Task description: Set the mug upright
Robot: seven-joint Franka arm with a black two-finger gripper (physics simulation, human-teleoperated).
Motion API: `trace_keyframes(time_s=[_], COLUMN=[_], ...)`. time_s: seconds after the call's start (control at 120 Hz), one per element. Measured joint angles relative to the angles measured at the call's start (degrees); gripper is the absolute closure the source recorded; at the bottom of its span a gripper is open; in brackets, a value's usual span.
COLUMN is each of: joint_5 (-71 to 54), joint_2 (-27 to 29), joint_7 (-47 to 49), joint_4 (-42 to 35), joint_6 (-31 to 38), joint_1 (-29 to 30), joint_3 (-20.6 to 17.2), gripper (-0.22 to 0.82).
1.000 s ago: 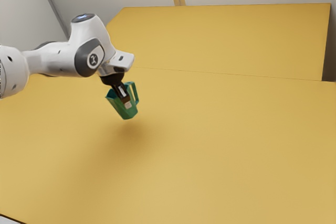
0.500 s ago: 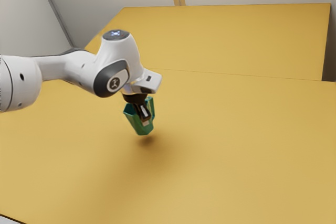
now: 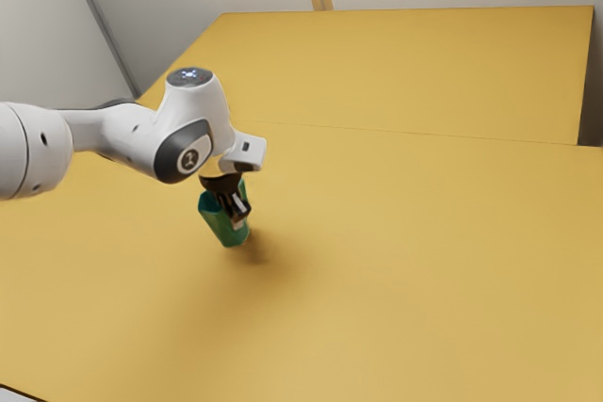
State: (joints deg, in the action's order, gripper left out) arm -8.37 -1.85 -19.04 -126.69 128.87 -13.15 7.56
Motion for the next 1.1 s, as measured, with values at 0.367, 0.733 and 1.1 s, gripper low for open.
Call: trace_keyframes(time_s=[0.367, 0.733, 1.1], joint_5=[0.11, 0.32, 0.93], joint_2=[-1.16, -2.35, -2.47], joint_7=[2.42, 4.01, 3.81], joint_4=[0.35, 0.64, 0.68], joint_6=[2.22, 3.36, 4.02], joint_1=[3.19, 1.14, 0.82], joint_3=[-0.04, -0.05, -0.09], gripper=[0.79, 0.79, 0.54])
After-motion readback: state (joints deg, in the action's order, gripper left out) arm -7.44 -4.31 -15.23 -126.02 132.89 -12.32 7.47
